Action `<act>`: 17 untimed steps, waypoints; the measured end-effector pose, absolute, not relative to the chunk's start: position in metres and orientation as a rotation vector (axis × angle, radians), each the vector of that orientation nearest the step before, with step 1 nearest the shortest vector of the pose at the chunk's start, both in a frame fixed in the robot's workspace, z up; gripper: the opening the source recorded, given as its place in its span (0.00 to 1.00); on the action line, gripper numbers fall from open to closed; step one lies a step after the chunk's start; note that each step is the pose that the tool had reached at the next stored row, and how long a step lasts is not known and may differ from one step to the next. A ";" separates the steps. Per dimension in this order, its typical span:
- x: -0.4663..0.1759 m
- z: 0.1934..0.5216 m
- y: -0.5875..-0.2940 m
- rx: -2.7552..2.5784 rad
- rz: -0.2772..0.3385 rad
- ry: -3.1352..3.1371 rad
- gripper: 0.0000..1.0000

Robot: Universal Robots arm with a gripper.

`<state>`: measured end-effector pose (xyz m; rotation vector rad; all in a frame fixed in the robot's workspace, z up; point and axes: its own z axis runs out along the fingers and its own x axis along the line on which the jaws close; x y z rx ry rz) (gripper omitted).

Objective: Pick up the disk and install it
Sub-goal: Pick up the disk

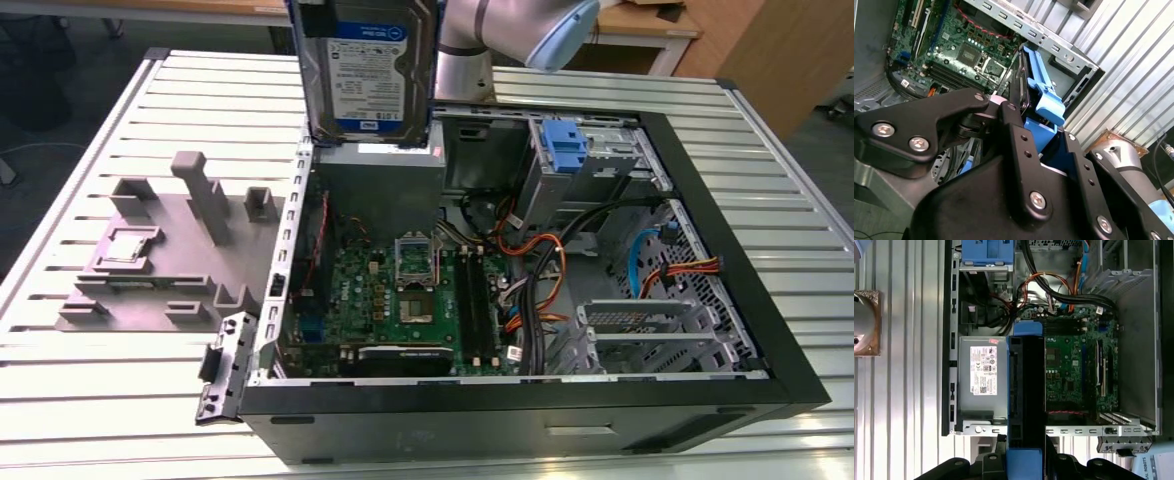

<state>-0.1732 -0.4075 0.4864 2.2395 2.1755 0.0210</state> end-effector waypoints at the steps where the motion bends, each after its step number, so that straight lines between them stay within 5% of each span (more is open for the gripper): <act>1: -0.170 0.486 -0.407 2.240 0.021 2.175 0.37; 17: -0.160 0.479 -0.425 2.248 0.023 2.164 0.37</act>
